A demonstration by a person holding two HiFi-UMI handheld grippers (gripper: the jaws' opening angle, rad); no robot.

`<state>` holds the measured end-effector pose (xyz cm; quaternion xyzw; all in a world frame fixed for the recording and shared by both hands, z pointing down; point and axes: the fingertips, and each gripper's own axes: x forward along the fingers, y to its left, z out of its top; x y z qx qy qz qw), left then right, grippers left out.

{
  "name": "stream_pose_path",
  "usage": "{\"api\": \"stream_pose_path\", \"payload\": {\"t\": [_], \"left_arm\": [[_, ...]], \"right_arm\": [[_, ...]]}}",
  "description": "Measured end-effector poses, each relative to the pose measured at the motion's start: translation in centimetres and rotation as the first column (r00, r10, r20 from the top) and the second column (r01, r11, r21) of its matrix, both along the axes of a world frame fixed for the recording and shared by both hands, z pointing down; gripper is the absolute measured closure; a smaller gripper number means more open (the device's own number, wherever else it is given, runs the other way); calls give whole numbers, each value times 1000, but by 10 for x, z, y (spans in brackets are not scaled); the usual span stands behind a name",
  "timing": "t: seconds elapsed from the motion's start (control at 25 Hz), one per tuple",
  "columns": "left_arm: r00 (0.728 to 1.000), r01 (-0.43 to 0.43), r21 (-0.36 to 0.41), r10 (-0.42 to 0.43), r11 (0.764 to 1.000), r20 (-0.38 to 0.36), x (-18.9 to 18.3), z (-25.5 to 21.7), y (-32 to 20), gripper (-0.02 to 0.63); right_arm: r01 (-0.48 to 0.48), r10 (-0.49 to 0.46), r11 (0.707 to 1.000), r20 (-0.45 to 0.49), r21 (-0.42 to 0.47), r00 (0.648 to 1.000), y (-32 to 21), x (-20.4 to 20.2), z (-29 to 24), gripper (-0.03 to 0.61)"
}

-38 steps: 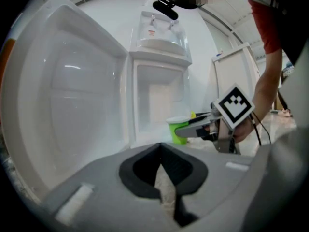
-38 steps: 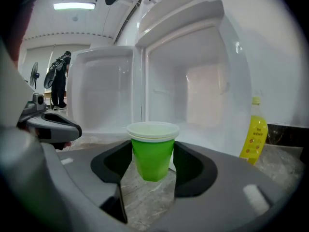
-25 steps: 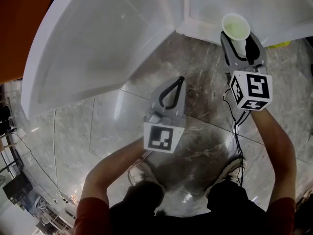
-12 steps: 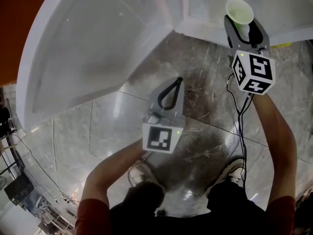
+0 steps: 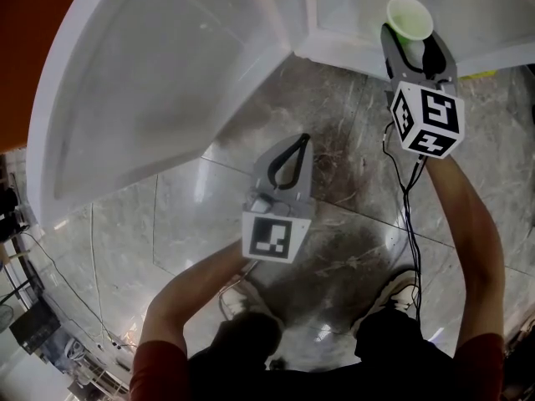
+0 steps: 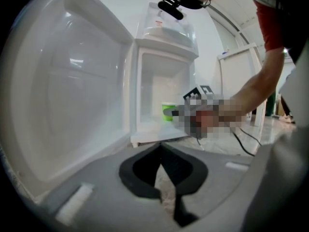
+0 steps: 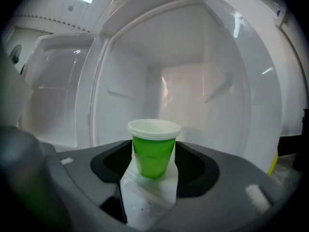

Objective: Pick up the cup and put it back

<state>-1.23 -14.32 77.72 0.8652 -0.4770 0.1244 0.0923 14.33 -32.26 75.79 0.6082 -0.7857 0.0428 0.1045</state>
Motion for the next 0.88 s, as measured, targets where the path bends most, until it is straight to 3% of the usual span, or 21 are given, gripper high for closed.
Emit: {"api": "stream_pose_path", "payload": {"t": [0.32, 0.88], "left_arm": [[1000, 5, 0, -5, 1000, 1, -1, -4, 2, 613], [1000, 9, 56, -10, 998, 15, -3, -30, 7, 614]], "right_arm": [[1, 1, 999, 32, -50, 999, 8, 2, 6, 291], [94, -93, 994, 18, -62, 996, 70, -10, -1, 290]]}}
